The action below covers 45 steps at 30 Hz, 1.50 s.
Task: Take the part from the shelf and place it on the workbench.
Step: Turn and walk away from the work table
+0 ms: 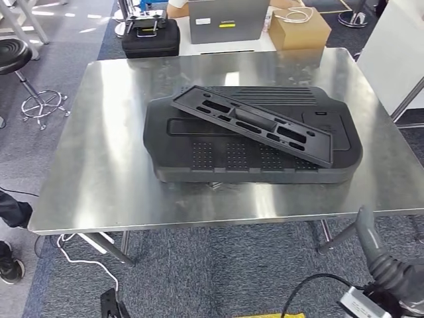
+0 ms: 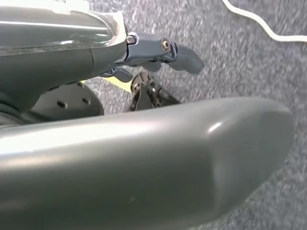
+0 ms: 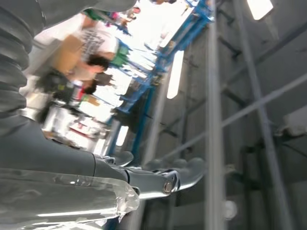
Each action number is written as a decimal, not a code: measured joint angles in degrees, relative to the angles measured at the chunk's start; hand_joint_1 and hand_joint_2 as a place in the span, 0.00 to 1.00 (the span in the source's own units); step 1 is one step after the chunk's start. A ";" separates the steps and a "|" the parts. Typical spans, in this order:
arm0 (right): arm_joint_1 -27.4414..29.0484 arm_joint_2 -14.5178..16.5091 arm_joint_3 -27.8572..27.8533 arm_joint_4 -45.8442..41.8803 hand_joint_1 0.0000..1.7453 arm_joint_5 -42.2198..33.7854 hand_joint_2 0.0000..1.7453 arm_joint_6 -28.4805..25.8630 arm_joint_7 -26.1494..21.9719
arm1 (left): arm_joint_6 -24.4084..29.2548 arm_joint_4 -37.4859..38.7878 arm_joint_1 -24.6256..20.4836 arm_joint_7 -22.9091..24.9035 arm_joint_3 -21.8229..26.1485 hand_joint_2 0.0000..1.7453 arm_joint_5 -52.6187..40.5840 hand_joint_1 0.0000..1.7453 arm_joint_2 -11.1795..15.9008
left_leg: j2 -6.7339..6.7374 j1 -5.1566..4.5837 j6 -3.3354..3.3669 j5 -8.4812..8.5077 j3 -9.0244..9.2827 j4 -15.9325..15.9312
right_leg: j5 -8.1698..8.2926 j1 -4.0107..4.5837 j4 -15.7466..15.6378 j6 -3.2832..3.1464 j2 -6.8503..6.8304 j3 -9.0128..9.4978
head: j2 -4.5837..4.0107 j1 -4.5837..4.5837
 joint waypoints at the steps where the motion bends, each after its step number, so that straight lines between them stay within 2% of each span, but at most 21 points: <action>1: 0.18 0.00 -0.04 -0.03 0.00 0.01 1.00 -0.01 -0.02 | 0.00 -0.01 0.05 -0.04 0.01 0.00 0.00 0.00 0.00 | 0.04 0.10 -0.19 -0.22 -0.07 0.13 | 0.06 0.02 0.06 -0.47 -0.04 -0.15 | 0.00 -0.05; 3: 0.27 0.01 -0.10 -0.08 0.00 0.04 1.00 -0.01 -0.08 | -0.03 -0.01 0.07 -0.07 0.01 0.00 -0.01 0.00 0.00 | 0.12 0.18 -0.33 -2.38 -0.96 2.46 | 0.29 0.12 -0.03 -1.50 -0.28 -0.38 | 0.00 -0.07; 6: 0.43 0.00 -0.13 -0.07 0.00 0.05 1.00 -0.01 0.08 | -0.13 0.01 0.06 -0.18 0.01 0.00 -0.03 0.00 0.02 | 0.17 -0.16 0.05 -8.55 -5.12 13.09 | 0.82 0.71 -0.11 -2.73 -0.67 -1.16 | 0.00 -0.09; 8: 0.59 -0.01 -0.16 -0.06 0.00 0.02 1.00 -0.01 0.25 | -0.15 0.00 0.06 -0.19 0.01 0.00 -0.03 0.00 0.02 | 0.17 -0.53 0.60 -9.44 -6.09 16.47 | 1.32 1.18 -0.09 -3.17 -0.78 -1.82 | 0.00 -0.08; 10: 0.68 -0.01 -0.22 -0.05 0.00 -0.15 1.00 0.00 0.32 | -0.15 -0.01 0.05 -0.19 0.01 0.00 -0.02 0.00 0.02 | 0.18 -0.98 1.35 -6.37 -2.87 11.17 | 1.88 1.41 -0.08 -3.17 -0.73 -2.29 | 0.00 -0.07; 13: 0.77 -0.01 -0.27 -0.05 0.00 -0.31 1.00 -0.01 0.63 | -0.15 -0.01 0.02 -0.20 0.01 0.00 -0.03 0.00 0.04 | 0.20 -1.55 2.08 -2.59 2.31 0.97 | 2.84 1.55 0.00 -2.38 -0.65 -2.80 | 0.00 -0.05; 17: 0.97 -0.07 -0.34 -0.05 0.00 -0.45 1.00 -0.01 1.11 | -0.10 -0.01 0.17 -0.21 0.02 0.00 0.01 0.00 0.01 | 0.26 -1.83 2.87 -0.97 1.61 -0.04 | 3.69 1.35 -0.10 -0.86 -0.65 -3.48 | 0.00 0.03; 19: 1.07 -0.22 -0.37 -0.02 0.00 -0.71 1.00 -0.01 1.34 | -0.08 -0.01 0.13 -0.21 0.02 0.00 -0.02 0.00 -0.02 | 0.61 -1.74 3.60 0.34 0.47 -0.27 | -0.12 1.25 2.94 -0.34 -0.60 -4.54 | 0.00 0.08; 21: 1.19 -0.45 -0.38 0.12 0.00 -1.13 1.00 -0.01 1.71 | -0.09 -0.01 0.13 -0.22 0.02 0.00 -0.02 0.00 -0.02 | 0.88 -1.95 4.11 1.44 -0.95 -0.18 | -5.74 1.22 9.83 0.01 -0.62 -5.91 | 0.00 0.11; 22: 1.27 -0.59 -0.39 0.23 0.00 -1.41 1.00 -0.01 1.93 | -0.09 0.00 0.14 -0.24 0.03 0.00 -0.02 0.00 -0.02 | 0.96 -2.07 4.22 1.95 -1.64 -0.12 | -7.29 1.22 13.04 0.10 -0.63 -6.22 | 0.00 0.11; 24: 1.46 -0.88 -0.40 0.46 0.00 -2.04 1.00 -0.01 2.22 | -0.10 0.00 0.15 -0.25 0.03 0.00 -0.02 0.00 -0.02 | 1.00 -2.35 4.32 2.91 -3.00 0.00 | -6.69 1.25 14.36 0.04 -0.63 -4.39 | 0.00 0.11; 26: 1.54 -1.17 -0.40 0.57 0.00 -2.64 1.00 -0.01 2.40 | -0.10 0.00 0.15 -0.27 0.03 0.00 -0.02 0.00 -0.04 | 0.95 -2.62 4.34 3.77 -4.03 0.05 | -4.01 1.50 7.46 -0.69 -0.54 1.30 | 0.00 0.10; 28: 1.50 -1.46 -0.40 0.58 0.00 -3.20 1.00 -0.01 2.77 | -0.11 0.00 0.14 -0.32 0.03 0.00 -0.01 0.00 -0.11 | 0.88 -2.83 4.08 4.52 -4.60 0.08 | -3.22 1.94 -1.07 -1.78 -0.48 6.93 | 0.00 0.05; 30: 1.50 -1.88 -0.37 0.61 0.00 -3.86 1.00 -0.01 3.46 | -0.15 -0.01 0.15 -0.37 0.03 0.00 -0.01 0.00 -0.16 | 0.90 -2.64 3.49 5.29 -4.99 0.05 | -3.38 2.40 -4.53 -2.44 -0.49 8.72 | 0.00 0.02; 32: 1.48 -2.44 -0.22 0.75 0.00 -4.60 0.50 0.01 4.25 | -0.13 -0.01 0.17 -0.39 0.06 0.00 -0.03 0.00 -0.09 | 0.78 -2.45 2.84 5.27 -5.44 0.16 | -2.36 2.37 -5.23 -3.02 -0.71 8.24 | 0.00 0.04; 34: 1.42 -2.89 0.00 0.95 0.00 -5.30 0.00 0.03 4.97 | -0.10 0.00 0.19 -0.43 0.10 0.00 -0.02 0.00 -0.02 | 0.60 -2.36 2.18 1.97 -6.53 2.59 | -1.01 2.04 -5.75 -3.73 -1.07 7.22 | 0.00 -0.01; 37: 1.49 -3.72 0.39 1.34 0.00 -6.48 0.00 0.04 6.14 | -0.14 0.00 0.21 -0.49 0.16 0.00 -0.02 0.00 0.05 | 0.58 -1.65 1.12 -5.21 -9.09 12.83 | 0.69 1.92 -5.51 -3.87 -1.38 4.86 | 0.00 -0.06; 39: 1.53 -4.49 0.75 1.67 0.00 -6.90 0.00 0.04 6.93 | -0.15 -0.01 0.25 -0.53 0.20 0.00 -0.02 0.00 0.10 | 0.59 -1.11 0.48 -4.62 -8.61 15.95 | 1.66 1.70 -4.97 -3.43 -1.51 3.00 | 0.00 -0.04; 42: 1.54 -5.64 1.18 2.08 0.00 -7.29 0.00 0.03 8.05 | -0.16 -0.01 0.25 -0.63 0.22 0.00 -0.02 0.00 0.12 | 0.60 -0.30 -0.53 -0.49 -1.85 7.17 | 2.49 1.17 -2.97 -2.40 -1.51 0.07 | 0.00 -0.13; 44: 1.54 -6.51 1.44 2.20 0.00 -7.69 0.00 0.02 8.72 | -0.17 -0.01 0.20 -0.72 0.22 0.00 -0.03 0.00 0.10 | 0.49 -0.22 -0.17 -1.04 1.94 0.90 | 2.95 1.08 -1.63 -1.59 -1.46 -1.34 | 0.00 -0.18; 45: 1.55 -6.94 1.58 2.25 0.00 -7.91 0.00 0.01 9.02 | -0.20 -0.01 0.21 -0.78 0.22 0.00 -0.03 0.00 0.09 | 0.41 -0.40 0.32 -1.58 2.44 -0.25 | 3.29 1.03 -1.38 -1.16 -1.47 -1.69 | 0.00 -0.19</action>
